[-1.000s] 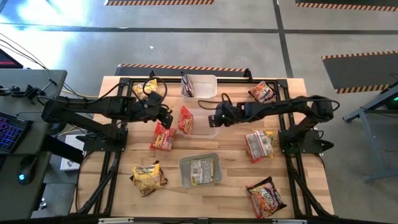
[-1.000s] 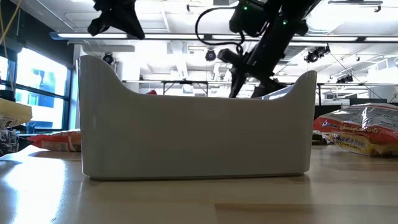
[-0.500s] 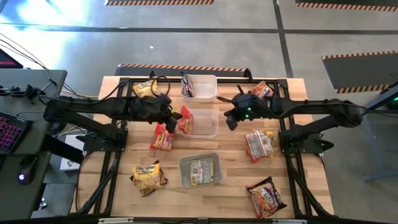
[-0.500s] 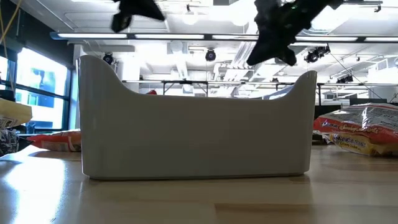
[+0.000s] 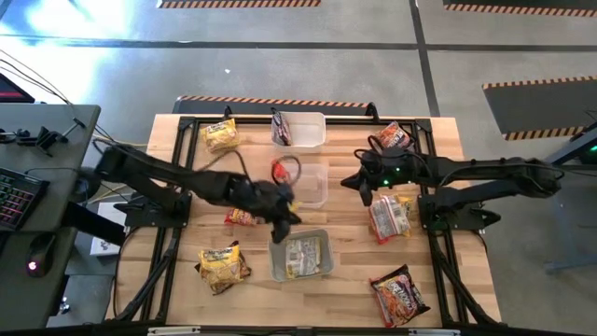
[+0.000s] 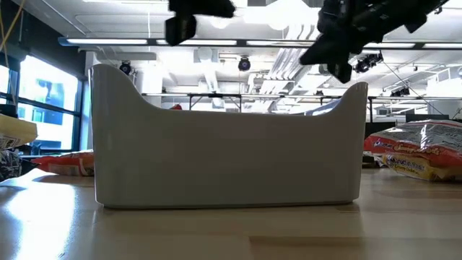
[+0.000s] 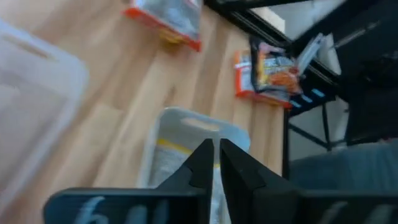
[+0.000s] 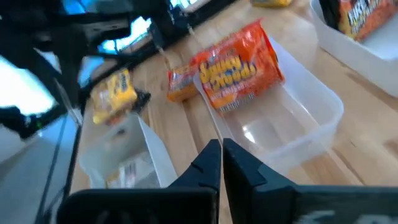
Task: Sort Maruchan noodles
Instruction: Put the yellow noodle pack into the gray bin
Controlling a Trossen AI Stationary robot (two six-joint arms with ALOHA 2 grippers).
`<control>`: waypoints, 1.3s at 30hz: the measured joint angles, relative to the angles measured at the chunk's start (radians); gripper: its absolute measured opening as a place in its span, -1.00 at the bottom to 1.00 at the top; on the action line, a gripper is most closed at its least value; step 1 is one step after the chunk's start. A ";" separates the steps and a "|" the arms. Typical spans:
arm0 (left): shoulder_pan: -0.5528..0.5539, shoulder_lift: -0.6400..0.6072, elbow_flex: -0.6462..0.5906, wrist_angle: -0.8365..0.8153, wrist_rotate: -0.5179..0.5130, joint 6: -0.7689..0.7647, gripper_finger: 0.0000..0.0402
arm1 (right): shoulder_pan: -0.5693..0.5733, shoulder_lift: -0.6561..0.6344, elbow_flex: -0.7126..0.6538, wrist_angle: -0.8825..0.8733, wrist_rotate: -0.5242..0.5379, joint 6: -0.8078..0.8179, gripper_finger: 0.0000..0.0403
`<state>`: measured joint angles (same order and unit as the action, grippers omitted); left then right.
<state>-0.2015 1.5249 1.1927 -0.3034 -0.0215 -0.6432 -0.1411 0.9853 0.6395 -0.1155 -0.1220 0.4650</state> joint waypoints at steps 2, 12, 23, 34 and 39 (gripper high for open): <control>-0.022 0.057 0.045 0.014 0.006 -0.014 -0.82 | -0.005 -0.021 0.000 -0.010 -0.010 -0.035 -0.98; -0.112 0.339 0.282 -0.089 0.018 -0.063 -0.46 | -0.037 -0.111 0.001 -0.166 -0.065 -0.117 -0.98; -0.129 0.516 0.402 -0.210 0.013 -0.006 -0.28 | -0.040 -0.168 0.002 -0.238 -0.083 -0.178 -0.98; -0.119 0.562 0.407 -0.277 0.043 0.107 -0.27 | -0.048 -0.205 0.000 -0.264 -0.098 -0.207 -0.98; -0.119 0.560 0.407 -0.311 0.038 0.175 -0.27 | -0.049 -0.214 0.000 -0.258 -0.098 -0.210 -0.98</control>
<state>-0.3210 2.0846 1.5993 -0.6147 0.0162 -0.4684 -0.1902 0.7715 0.6395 -0.3739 -0.2197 0.2552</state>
